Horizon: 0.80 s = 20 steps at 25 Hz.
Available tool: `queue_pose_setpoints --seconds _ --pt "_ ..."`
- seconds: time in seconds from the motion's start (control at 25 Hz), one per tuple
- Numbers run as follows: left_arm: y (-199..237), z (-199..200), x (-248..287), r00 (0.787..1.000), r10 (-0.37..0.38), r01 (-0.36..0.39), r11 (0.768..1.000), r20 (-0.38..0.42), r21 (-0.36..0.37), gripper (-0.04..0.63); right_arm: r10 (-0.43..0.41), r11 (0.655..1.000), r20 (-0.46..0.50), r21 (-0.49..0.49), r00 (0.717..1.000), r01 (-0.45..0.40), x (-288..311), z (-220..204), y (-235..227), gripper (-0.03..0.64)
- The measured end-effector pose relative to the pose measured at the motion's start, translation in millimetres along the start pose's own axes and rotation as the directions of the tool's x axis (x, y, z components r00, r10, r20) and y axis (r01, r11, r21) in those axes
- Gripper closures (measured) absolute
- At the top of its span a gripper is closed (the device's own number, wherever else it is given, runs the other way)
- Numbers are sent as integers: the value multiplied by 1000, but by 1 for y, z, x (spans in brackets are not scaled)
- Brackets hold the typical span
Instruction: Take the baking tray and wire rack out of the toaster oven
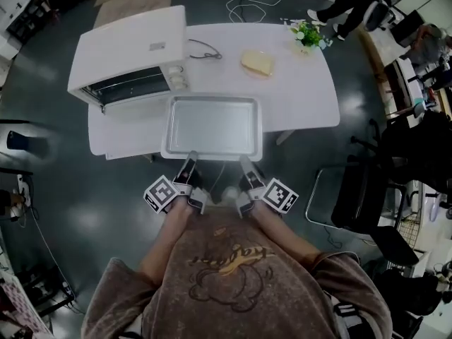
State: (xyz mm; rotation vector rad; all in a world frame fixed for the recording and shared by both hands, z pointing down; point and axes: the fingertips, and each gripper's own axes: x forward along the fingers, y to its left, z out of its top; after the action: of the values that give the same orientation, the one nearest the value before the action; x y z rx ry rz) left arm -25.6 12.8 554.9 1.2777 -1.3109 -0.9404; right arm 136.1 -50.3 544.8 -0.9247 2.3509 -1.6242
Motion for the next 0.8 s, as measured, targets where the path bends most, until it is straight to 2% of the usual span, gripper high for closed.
queue_pose_setpoints --seconds 0.2,0.36,0.8 --pt "-8 -24 24 997 -11 12 1000 -81 10 522 -30 999 66 23 997 29 -20 22 -15 523" --pt "-12 -34 44 992 2 2 1000 -128 27 522 -50 996 113 78 992 41 -26 37 -28 523" --pt "5 -40 96 975 50 -41 998 -217 46 520 -123 984 159 144 980 100 -6 61 -67 523"
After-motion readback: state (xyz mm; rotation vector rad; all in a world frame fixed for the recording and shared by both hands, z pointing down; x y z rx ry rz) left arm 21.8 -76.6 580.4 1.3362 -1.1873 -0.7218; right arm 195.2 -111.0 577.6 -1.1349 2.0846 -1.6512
